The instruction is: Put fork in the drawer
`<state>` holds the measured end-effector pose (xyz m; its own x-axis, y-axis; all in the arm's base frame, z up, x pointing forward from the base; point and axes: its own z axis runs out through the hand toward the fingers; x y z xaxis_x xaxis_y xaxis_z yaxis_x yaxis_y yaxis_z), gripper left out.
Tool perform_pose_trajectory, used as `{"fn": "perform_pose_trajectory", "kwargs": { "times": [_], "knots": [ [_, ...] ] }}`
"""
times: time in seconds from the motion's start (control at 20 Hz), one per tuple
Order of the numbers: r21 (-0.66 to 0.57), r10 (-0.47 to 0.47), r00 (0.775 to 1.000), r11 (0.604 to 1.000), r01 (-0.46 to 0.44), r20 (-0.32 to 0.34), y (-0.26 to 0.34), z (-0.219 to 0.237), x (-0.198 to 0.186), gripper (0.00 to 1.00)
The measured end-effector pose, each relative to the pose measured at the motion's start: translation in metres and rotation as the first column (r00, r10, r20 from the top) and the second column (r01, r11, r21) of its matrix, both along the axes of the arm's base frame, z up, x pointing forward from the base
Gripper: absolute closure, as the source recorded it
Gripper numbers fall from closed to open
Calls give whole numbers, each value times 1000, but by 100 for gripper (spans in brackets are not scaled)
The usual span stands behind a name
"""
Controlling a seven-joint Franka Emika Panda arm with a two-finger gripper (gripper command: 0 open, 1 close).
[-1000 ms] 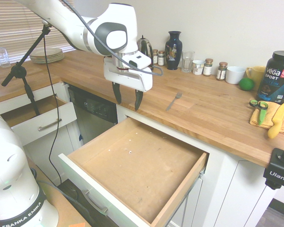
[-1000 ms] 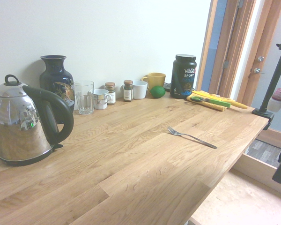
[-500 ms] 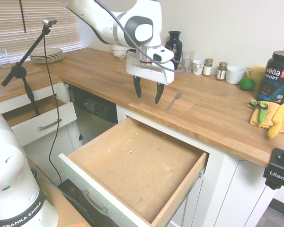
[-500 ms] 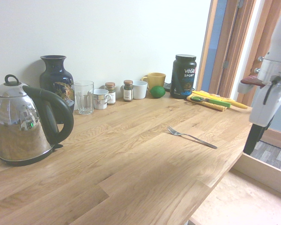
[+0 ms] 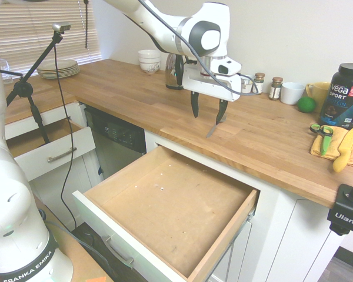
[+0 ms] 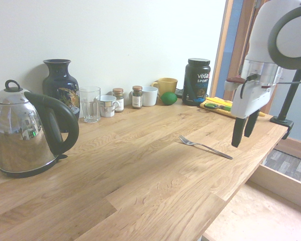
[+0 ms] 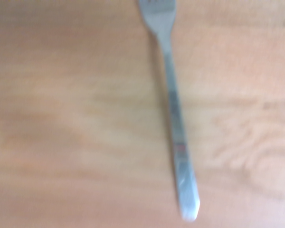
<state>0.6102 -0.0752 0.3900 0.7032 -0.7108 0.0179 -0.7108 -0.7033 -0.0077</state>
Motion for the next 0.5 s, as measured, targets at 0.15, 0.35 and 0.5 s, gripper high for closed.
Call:
{"fn": "perform_pose_trajectory", "kwargs": {
  "times": [0.15, 0.35, 0.5],
  "knots": [
    [1, -10, 1000, 1000, 10, 2, -7, -10, 21, 0],
    [0, -6, 1000, 1000, 6, -15, -6, -24, 38, 0],
    [1, -1, 1000, 1000, 1, -25, -2, -33, 48, 0]
  ]
}}
